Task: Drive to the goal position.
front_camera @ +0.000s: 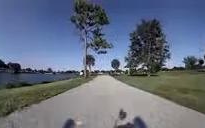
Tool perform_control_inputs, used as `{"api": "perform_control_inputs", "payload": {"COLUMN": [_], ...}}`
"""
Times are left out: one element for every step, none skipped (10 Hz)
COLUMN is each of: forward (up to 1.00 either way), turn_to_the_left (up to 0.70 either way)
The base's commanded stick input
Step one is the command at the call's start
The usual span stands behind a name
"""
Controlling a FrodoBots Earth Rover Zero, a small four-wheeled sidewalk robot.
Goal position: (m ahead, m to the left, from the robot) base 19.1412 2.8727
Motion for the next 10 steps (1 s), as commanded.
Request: {"api": "perform_control_inputs", "payload": {"forward": [0.85,0.85,0.85,0.85,0.85,0.85,0.85,0.85,0.85,0.85], "turn_to_the_left": [0.00,0.00,0.00,0.00,0.00,0.00,0.00,0.00,0.00,0.00]}}
